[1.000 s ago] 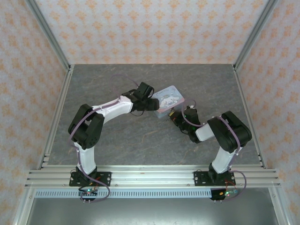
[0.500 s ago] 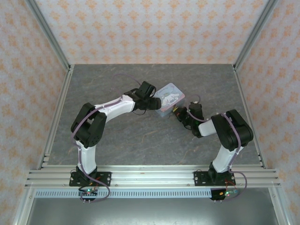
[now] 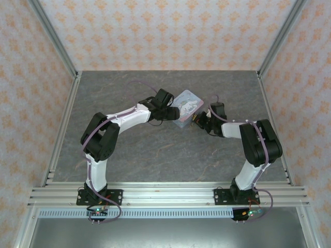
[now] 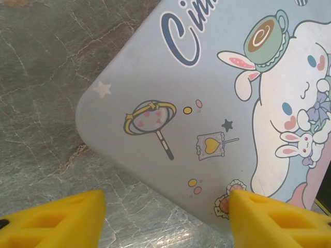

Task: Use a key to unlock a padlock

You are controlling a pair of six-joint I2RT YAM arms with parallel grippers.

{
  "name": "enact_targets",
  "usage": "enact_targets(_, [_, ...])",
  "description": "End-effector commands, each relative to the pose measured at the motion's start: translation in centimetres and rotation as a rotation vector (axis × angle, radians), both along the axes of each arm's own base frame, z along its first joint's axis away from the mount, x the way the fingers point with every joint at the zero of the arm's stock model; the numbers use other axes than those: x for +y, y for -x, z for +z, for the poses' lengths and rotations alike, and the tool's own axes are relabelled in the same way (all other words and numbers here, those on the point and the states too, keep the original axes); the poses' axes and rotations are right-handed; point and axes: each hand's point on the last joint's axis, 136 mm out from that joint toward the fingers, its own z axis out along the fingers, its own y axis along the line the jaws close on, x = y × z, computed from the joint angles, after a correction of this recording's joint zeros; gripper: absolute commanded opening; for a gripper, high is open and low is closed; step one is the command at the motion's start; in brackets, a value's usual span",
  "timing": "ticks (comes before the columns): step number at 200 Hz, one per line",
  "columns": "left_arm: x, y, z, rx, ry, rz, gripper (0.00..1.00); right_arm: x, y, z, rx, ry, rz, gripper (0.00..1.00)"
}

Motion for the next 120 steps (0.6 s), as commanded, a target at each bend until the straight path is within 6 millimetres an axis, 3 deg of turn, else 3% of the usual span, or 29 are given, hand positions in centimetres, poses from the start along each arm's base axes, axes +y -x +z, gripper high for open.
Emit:
enact_targets(1, [5.7,5.1,-8.0,0.259,-0.283,0.01,0.63,-4.1,2.9,-3.4,0.169,0.216,-0.023,0.0])
enact_targets(31, [5.9,5.2,-8.1,0.263,-0.294,0.011,0.62,-5.4,3.2,-3.3,0.195,0.314,-0.019,0.0])
enact_targets(83, [5.9,5.3,-8.4,0.272,-0.299,0.013,0.62,-5.7,3.0,-3.2,0.207,0.339,-0.024,0.0])
enact_targets(98, [5.9,5.3,-8.4,0.273,-0.298,0.011,0.62,-5.0,2.6,-3.1,0.182,0.284,-0.032,0.0])
enact_targets(120, [5.8,5.3,-8.6,0.278,-0.298,0.01,0.61,-3.6,1.6,-3.0,0.154,0.067,-0.061,0.0])
